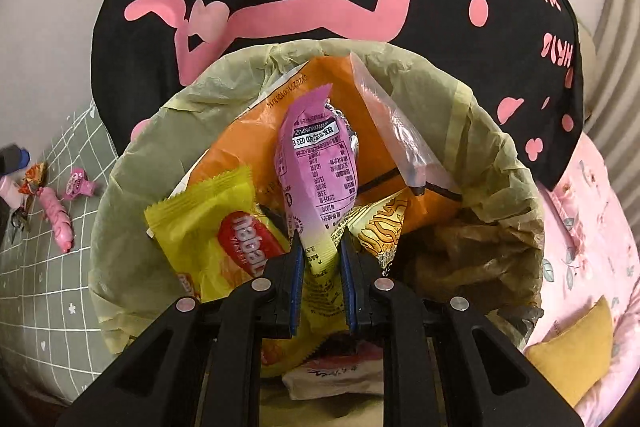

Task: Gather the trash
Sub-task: 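Release the wafer pack and candy pack into the trash bag with both tools, then move both tools back toward the grey wrappers and pink toys on the table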

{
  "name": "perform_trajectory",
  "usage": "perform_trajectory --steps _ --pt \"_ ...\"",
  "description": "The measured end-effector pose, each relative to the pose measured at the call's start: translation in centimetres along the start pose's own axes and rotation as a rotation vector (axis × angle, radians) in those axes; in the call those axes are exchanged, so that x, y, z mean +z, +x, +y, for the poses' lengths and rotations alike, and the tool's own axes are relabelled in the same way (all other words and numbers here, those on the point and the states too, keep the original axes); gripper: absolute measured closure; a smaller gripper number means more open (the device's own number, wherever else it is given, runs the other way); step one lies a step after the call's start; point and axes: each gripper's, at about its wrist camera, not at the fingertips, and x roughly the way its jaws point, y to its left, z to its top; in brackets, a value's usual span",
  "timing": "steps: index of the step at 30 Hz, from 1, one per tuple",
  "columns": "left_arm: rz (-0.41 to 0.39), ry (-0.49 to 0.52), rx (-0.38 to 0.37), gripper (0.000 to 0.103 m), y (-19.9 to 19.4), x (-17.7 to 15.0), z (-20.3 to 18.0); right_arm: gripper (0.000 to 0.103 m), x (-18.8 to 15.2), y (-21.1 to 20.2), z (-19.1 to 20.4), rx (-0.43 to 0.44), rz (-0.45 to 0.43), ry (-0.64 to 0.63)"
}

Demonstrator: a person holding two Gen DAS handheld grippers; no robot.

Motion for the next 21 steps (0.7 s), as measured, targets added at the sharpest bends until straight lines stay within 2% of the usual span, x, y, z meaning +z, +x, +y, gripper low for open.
perform_trajectory --steps 2,4,8,15,21 --pt "0.004 -0.002 0.005 0.056 -0.2 -0.6 0.3 0.084 -0.2 -0.6 0.2 0.024 -0.011 0.008" --pt "0.004 0.003 0.009 0.056 -0.3 -1.0 0.4 0.075 -0.4 -1.3 0.4 0.032 -0.037 0.007" --pt "0.006 -0.002 0.015 0.055 -0.3 -1.6 0.7 0.066 -1.0 -3.3 0.8 0.013 -0.082 -0.009" --pt "-0.014 -0.018 0.027 0.055 -1.1 -2.4 1.3 0.064 -1.0 -6.8 0.8 0.0 -0.156 0.012" --pt "-0.045 -0.032 0.068 0.054 -2.2 -2.8 2.8 0.064 0.7 -9.1 2.8 0.027 -0.247 0.012"
